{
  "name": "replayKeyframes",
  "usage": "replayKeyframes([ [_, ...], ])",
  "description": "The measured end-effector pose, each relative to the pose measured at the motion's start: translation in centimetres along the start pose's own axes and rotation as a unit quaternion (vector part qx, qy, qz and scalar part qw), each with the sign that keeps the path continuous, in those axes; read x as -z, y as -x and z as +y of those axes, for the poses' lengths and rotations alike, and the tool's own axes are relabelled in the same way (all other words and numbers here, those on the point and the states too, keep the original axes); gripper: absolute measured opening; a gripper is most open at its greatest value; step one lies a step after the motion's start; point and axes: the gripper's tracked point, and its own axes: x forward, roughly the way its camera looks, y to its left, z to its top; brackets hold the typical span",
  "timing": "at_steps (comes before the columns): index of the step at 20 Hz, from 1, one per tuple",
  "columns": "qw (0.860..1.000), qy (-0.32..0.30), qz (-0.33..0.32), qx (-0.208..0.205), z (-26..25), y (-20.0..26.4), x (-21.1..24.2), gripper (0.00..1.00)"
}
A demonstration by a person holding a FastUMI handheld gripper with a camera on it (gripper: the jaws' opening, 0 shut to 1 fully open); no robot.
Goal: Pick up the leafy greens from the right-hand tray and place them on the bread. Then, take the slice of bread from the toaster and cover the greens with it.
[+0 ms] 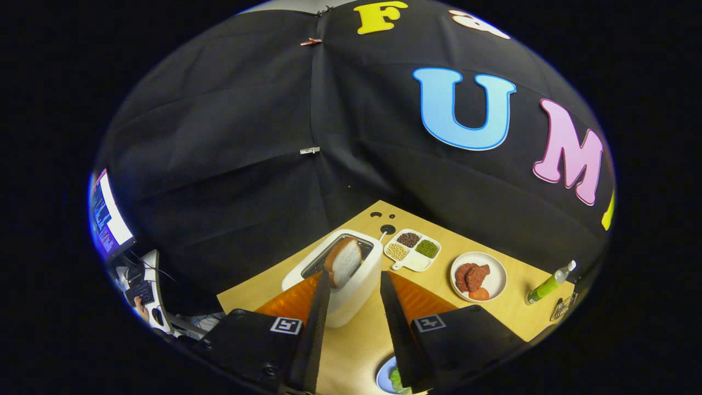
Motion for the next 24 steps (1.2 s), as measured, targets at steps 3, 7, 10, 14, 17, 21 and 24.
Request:
replayKeyframes([
  [3, 1.0, 0.002, 0.007, 0.002, 1.9, -3.6, 0.0, 0.6],
  [7, 0.999, 0.001, 0.032, 0.034, 2.2, -8.3, 1.2, 0.58],
  [10, 0.996, -0.011, 0.06, 0.063, 1.8, -11.5, 2.7, 0.6],
  [14, 0.991, -0.034, 0.091, 0.092, 1.7, -14.4, 4.3, 0.6],
  [17, 0.987, -0.039, 0.11, 0.11, 1.3, -15.7, 5.4, 0.6],
  [21, 0.982, -0.091, 0.109, 0.122, -0.2, -16.0, 5.8, 0.21],
  [24, 0.984, -0.109, 0.087, 0.109, 0.1, -14.7, 4.4, 0.17],
])
